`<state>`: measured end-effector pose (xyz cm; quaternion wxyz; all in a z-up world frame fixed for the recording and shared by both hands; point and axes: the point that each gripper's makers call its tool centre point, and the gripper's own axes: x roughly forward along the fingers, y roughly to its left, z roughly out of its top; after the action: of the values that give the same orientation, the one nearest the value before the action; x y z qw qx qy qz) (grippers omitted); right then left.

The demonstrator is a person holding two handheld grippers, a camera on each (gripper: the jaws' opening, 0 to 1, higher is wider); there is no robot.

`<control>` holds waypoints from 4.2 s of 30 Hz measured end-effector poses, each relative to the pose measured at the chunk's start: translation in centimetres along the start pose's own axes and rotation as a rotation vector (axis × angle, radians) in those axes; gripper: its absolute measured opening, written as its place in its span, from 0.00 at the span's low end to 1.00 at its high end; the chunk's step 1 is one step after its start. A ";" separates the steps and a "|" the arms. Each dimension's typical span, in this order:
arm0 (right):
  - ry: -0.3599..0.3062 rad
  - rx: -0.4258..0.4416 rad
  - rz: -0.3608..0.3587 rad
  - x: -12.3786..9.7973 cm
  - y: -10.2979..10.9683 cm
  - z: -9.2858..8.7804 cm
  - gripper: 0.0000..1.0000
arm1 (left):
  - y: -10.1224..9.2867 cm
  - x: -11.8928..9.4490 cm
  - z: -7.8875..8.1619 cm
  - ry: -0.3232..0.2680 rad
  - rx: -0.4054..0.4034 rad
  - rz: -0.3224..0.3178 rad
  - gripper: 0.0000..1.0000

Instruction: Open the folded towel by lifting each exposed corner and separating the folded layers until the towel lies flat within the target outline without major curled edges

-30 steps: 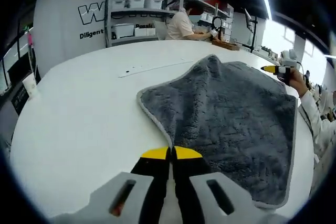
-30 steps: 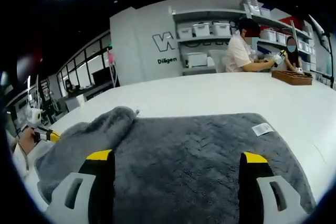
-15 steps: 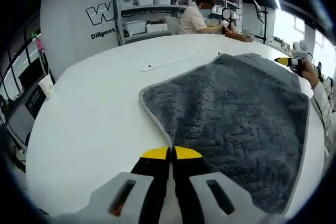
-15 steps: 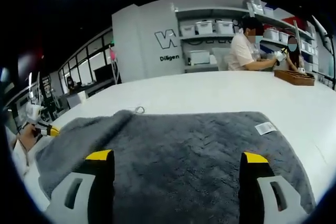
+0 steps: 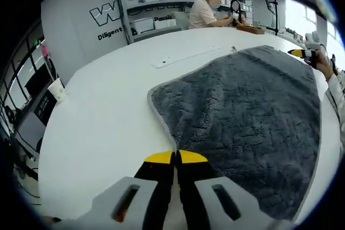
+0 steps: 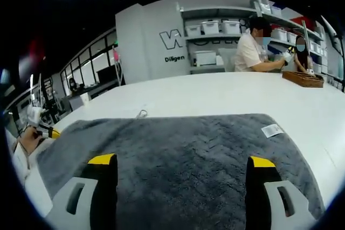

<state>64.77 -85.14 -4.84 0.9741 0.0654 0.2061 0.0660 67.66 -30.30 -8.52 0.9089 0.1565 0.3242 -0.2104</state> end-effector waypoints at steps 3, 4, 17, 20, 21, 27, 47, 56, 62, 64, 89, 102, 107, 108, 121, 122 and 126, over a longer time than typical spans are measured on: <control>0.000 0.001 0.001 0.0 0.0 0.0 0.99 | 0.4 0.0 -0.2 0.007 0.005 0.005 0.01; 0.000 0.000 0.001 0.0 0.0 0.0 0.99 | 0.6 0.0 -0.2 0.010 0.003 0.006 0.01; 0.005 0.001 0.008 0.0 0.2 -0.1 0.99 | 3.5 -0.6 -1.3 0.071 0.064 0.115 0.01; 0.004 0.002 0.008 0.0 0.2 -0.1 0.99 | 4.1 -0.8 -1.5 0.077 0.065 0.136 0.01; 0.005 0.003 0.008 0.0 0.2 -0.1 0.99 | 4.3 -0.8 -1.5 0.079 0.066 0.144 0.01; 0.007 0.003 0.008 0.0 0.2 -0.1 0.99 | 5.7 -0.9 -1.8 0.089 0.074 0.188 0.01; 0.018 -0.001 0.013 0.1 0.3 -0.4 0.99 | 9.2 -1.7 -3.0 0.140 0.088 0.311 0.01; 0.024 -0.003 0.014 0.2 0.4 -0.5 0.99 | 10.6 -2.0 -3.5 0.163 0.095 0.345 0.01; 0.023 -0.001 0.028 0.2 0.6 -0.5 0.99 | 11.2 -2.4 -3.9 0.170 0.077 0.363 0.01; 0.025 -0.004 0.026 0.2 0.6 -0.5 0.99 | 11.4 -2.4 -4.0 0.174 0.078 0.368 0.01; 0.028 -0.035 0.053 0.0 1.5 -0.3 0.99 | 10.9 -0.3 4.6 -0.107 -0.161 0.215 0.17; 0.031 -0.029 0.057 0.1 1.5 -0.3 0.99 | 12.2 4.4 4.9 -0.099 -0.245 0.179 0.12; 0.031 -0.028 0.055 0.0 1.5 -0.4 0.99 | 11.1 6.0 4.1 -0.085 -0.254 0.149 0.20; 0.031 -0.028 0.056 0.1 1.5 -0.4 0.99 | 11.0 6.1 4.0 -0.080 -0.250 0.153 0.23; 0.042 -0.030 0.052 0.3 1.4 -0.5 0.99 | 11.7 6.8 3.9 -0.124 -0.299 0.149 0.23; 0.042 -0.030 0.051 0.3 1.4 -0.5 0.99 | 11.7 6.8 3.9 -0.125 -0.299 0.150 0.23; 0.045 -0.028 0.052 0.4 1.3 -0.6 0.99 | 12.4 6.9 3.9 -0.126 -0.302 0.178 0.24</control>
<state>64.75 -83.70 -5.28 0.9680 0.0554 0.2255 0.0954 80.56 -23.19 -8.31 0.9556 0.0330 0.2793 -0.0876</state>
